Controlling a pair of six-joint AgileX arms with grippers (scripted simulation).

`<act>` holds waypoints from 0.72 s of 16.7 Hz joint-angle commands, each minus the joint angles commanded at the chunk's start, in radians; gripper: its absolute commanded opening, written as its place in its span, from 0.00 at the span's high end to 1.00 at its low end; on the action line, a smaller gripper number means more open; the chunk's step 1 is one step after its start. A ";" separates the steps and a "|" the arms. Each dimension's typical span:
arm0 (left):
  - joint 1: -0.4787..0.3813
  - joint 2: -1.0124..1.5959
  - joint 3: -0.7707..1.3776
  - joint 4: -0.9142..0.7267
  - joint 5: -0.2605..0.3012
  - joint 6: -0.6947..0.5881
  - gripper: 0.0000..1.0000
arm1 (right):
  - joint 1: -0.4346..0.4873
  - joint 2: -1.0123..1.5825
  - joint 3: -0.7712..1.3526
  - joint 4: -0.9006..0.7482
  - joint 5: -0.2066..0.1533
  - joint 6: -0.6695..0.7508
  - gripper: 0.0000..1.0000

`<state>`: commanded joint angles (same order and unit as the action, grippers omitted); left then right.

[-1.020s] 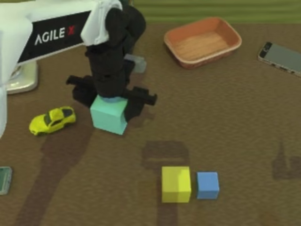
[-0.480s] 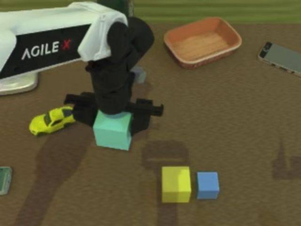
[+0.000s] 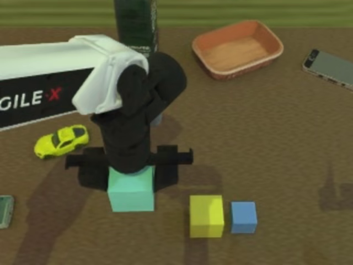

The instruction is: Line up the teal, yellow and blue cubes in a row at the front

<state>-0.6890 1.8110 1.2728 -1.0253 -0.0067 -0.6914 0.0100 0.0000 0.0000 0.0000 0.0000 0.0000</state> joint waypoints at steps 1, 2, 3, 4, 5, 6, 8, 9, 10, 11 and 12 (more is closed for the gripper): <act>0.000 0.000 0.000 0.000 0.000 0.000 1.00 | 0.000 0.000 0.000 0.000 0.000 0.000 0.00; 0.000 0.000 0.000 0.000 0.000 0.000 1.00 | 0.000 0.000 0.000 0.000 0.000 0.000 0.00; 0.005 0.004 0.002 -0.003 0.000 0.003 1.00 | 0.000 0.000 0.000 0.000 0.000 0.000 0.00; 0.005 0.005 0.000 0.001 0.000 0.003 1.00 | 0.000 0.000 0.000 0.000 0.000 0.000 0.00; 0.005 0.010 -0.009 0.015 0.000 0.004 1.00 | 0.000 0.000 0.000 0.000 0.000 0.000 0.00; 0.005 0.018 -0.024 0.038 0.000 0.004 1.00 | 0.000 0.000 0.000 0.000 0.000 0.000 0.00; 0.005 0.043 -0.065 0.110 0.000 0.002 1.00 | 0.000 0.000 0.000 0.000 0.000 0.000 0.00; 0.004 0.059 -0.089 0.152 0.000 0.002 1.00 | 0.000 0.000 0.000 0.000 0.000 0.000 0.00; 0.003 0.074 -0.113 0.193 0.000 0.002 1.00 | 0.000 0.000 0.000 0.000 0.000 0.000 0.00; 0.002 0.087 -0.134 0.227 0.000 0.002 1.00 | 0.000 0.000 0.000 0.000 0.000 0.000 0.00; 0.001 0.098 -0.150 0.252 0.000 0.002 1.00 | 0.000 0.000 0.000 0.000 0.000 0.000 0.00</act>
<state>-0.6878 1.9090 1.1227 -0.7733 -0.0063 -0.6895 0.0100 0.0000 0.0000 0.0000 0.0000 0.0000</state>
